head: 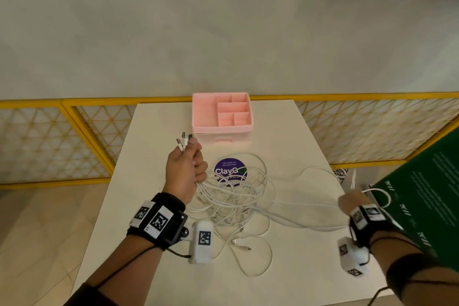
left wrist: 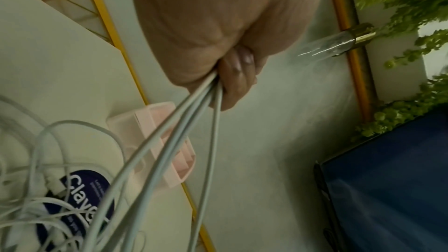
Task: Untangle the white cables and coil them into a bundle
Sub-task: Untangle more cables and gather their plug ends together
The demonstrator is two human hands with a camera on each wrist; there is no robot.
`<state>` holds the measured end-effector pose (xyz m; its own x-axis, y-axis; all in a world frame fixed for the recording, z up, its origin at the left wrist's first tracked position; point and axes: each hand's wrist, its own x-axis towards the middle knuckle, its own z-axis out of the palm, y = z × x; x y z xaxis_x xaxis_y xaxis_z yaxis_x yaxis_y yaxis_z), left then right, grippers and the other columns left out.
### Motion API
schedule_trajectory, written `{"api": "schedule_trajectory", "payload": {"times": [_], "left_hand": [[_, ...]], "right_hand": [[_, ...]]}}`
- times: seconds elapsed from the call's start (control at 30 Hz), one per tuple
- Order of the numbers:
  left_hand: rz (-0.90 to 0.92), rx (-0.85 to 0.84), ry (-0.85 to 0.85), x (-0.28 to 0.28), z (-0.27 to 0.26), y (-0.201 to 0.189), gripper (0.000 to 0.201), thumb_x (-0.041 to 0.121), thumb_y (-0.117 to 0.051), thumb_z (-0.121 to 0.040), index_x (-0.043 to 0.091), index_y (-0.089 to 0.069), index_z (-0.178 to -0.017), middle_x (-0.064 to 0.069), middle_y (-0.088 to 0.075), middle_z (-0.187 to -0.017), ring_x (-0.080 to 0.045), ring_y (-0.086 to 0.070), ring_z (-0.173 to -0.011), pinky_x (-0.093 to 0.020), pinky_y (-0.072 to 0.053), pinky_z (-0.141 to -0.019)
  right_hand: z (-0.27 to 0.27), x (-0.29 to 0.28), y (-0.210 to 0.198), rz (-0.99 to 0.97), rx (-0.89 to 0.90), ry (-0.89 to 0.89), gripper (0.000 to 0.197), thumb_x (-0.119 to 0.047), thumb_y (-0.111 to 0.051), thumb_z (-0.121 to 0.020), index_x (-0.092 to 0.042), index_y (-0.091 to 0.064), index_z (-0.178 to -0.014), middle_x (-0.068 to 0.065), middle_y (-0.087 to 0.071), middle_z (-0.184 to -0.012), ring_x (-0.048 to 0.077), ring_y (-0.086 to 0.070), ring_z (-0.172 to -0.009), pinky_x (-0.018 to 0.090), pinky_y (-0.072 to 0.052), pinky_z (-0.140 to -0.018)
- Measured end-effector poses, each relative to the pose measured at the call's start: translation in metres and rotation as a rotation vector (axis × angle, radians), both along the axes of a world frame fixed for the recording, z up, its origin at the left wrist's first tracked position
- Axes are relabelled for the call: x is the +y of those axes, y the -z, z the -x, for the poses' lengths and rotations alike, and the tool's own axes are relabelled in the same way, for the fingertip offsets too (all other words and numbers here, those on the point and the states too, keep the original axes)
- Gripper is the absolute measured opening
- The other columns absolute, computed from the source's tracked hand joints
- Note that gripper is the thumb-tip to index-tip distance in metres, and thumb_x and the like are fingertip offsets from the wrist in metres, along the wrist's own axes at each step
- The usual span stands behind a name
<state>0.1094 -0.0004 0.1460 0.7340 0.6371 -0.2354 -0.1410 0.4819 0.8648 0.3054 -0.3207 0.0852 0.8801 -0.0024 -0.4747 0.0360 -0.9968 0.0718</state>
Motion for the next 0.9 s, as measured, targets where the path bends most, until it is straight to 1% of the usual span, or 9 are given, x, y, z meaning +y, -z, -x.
{"api": "schedule_trajectory", "payload": {"times": [0.07,0.13,0.2,0.27,0.33,0.4,0.57,0.73,0.9], "left_hand": [[0.008,-0.031,-0.003,-0.006,-0.005,-0.004,0.033,0.034,-0.046,-0.105,0.016,-0.05,-0.077,0.007,-0.03,-0.052,-0.005,-0.02,-0.04,-0.016,-0.016,-0.038],[0.017,-0.062,0.001,-0.012,-0.008,-0.007,0.032,0.033,-0.045,-0.106,0.016,-0.05,-0.079,0.007,-0.03,-0.052,-0.005,-0.02,-0.04,-0.016,-0.016,-0.038],[0.04,-0.095,0.016,-0.018,-0.01,-0.009,0.031,0.031,-0.044,-0.106,0.015,-0.05,-0.08,0.007,-0.029,-0.052,-0.005,-0.021,-0.039,-0.016,-0.016,-0.038],[0.082,-0.139,0.024,-0.021,-0.011,-0.01,0.029,0.029,-0.044,-0.106,0.014,-0.05,-0.082,0.005,-0.029,-0.053,-0.006,-0.023,-0.04,-0.018,-0.019,-0.038],[0.105,-0.176,0.011,-0.017,-0.009,-0.011,0.028,0.027,-0.043,-0.106,0.013,-0.05,-0.083,0.004,-0.03,-0.055,-0.008,-0.024,-0.041,-0.02,-0.022,-0.04],[0.096,-0.172,-0.016,-0.004,-0.003,-0.008,0.029,0.027,-0.041,-0.107,0.014,-0.05,-0.083,0.004,-0.031,-0.056,-0.008,-0.026,-0.042,-0.021,-0.025,-0.041],[0.055,-0.078,-0.118,0.034,0.024,0.012,0.032,0.027,-0.038,-0.108,0.017,-0.048,-0.079,0.007,-0.031,-0.054,-0.007,-0.024,-0.041,-0.018,-0.023,-0.039],[0.077,0.059,-0.1,0.053,0.045,0.035,0.035,0.033,-0.038,-0.108,0.02,-0.047,-0.076,0.008,-0.028,-0.052,-0.005,-0.02,-0.038,-0.014,-0.016,-0.035],[0.076,0.167,-0.065,0.049,0.057,0.056,0.035,0.031,-0.041,-0.107,0.019,-0.047,-0.075,0.008,-0.029,-0.051,-0.005,-0.02,-0.036,-0.013,-0.015,-0.036]], "right_hand": [[0.013,0.038,-0.014,-0.21,-0.29,0.06,0.05,-0.016,-0.047,-0.092,-0.002,-0.038,-0.14,0.019,-0.039,-0.145,0.038,-0.037,-0.134,0.05,-0.035,-0.108],[0.028,0.076,-0.02,-0.621,-0.563,-0.126,0.055,-0.023,-0.052,-0.088,-0.004,-0.041,-0.139,0.017,-0.042,-0.142,0.039,-0.041,-0.129,0.051,-0.038,-0.107],[0.058,0.115,-0.038,-1.029,-0.303,-0.415,0.055,-0.042,-0.058,-0.093,-0.015,-0.046,-0.14,0.003,-0.051,-0.138,0.02,-0.051,-0.125,0.039,-0.041,-0.107],[0.095,0.15,-0.055,-1.136,0.132,-0.597,0.056,-0.057,-0.062,-0.088,-0.028,-0.052,-0.135,-0.009,-0.064,-0.123,0.004,-0.06,-0.111,0.028,-0.046,-0.099],[0.121,0.174,-0.054,-1.13,0.314,-0.697,0.036,-0.051,-0.067,-0.088,-0.026,-0.059,-0.113,-0.011,-0.068,-0.087,-0.001,-0.063,-0.076,0.024,-0.05,-0.075],[0.125,0.18,-0.039,-1.105,0.239,-0.727,0.026,-0.043,-0.062,-0.094,-0.023,-0.054,-0.081,-0.01,-0.049,-0.06,0.003,-0.047,-0.052,0.026,-0.04,-0.058],[0.092,0.145,-0.002,-0.73,0.04,-0.859,0.04,-0.055,-0.046,-0.098,-0.023,-0.048,-0.075,-0.005,-0.052,-0.067,0.019,-0.052,-0.067,0.036,-0.042,-0.064],[0.05,0.081,0.032,-0.385,0.0,-0.685,0.052,-0.064,-0.039,-0.096,-0.017,-0.055,-0.08,0.0,-0.058,-0.077,0.027,-0.06,-0.081,0.038,-0.045,-0.071],[0.008,0.019,0.047,-0.244,0.019,-0.512,0.039,-0.05,-0.045,-0.1,-0.023,-0.052,-0.072,-0.006,-0.057,-0.073,0.026,-0.061,-0.083,0.035,-0.043,-0.071]]}}
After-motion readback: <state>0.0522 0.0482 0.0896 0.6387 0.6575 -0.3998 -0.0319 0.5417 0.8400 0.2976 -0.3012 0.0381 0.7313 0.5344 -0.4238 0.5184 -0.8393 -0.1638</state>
